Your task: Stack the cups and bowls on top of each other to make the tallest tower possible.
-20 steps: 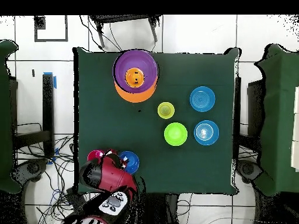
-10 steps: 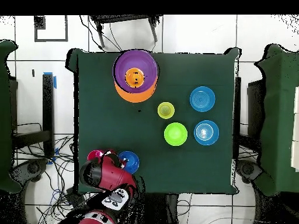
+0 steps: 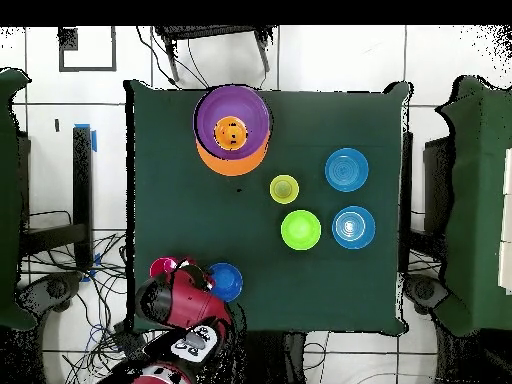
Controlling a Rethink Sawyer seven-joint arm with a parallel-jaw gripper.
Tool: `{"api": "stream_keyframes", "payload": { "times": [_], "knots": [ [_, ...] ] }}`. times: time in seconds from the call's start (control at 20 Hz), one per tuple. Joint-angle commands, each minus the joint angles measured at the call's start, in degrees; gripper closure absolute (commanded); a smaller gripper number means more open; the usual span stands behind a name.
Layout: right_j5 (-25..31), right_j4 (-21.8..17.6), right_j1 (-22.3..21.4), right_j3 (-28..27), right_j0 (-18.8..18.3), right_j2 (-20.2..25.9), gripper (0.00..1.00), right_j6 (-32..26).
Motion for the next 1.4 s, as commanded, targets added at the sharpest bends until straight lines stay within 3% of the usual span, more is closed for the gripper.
{"api": "stream_keyframes", "payload": {
  "times": [0.05,0.3,0.5,0.6,0.75,1.1,1.4],
  "knots": [
    [8.6,1.2,-2.1,-2.3,2.6,-0.6,1.0,8.7],
    [22.7,-3.5,-6.1,-10.8,4.3,-8.9,1.0,3.7],
    [29.6,-9.1,-8.4,-18.5,3.3,-12.0,1.0,-1.5],
    [31.4,-12.1,-7.6,-23.4,4.3,-15.0,1.0,-2.9],
    [32.3,-16.1,-7.2,-28.7,4.1,-16.1,1.0,-3.9],
    [37.0,-22.4,-7.3,-39.4,-0.5,-11.3,1.0,-8.1],
    [45.7,-25.6,-7.7,-48.0,-5.3,-5.3,1.0,-13.5]
  ]
}}
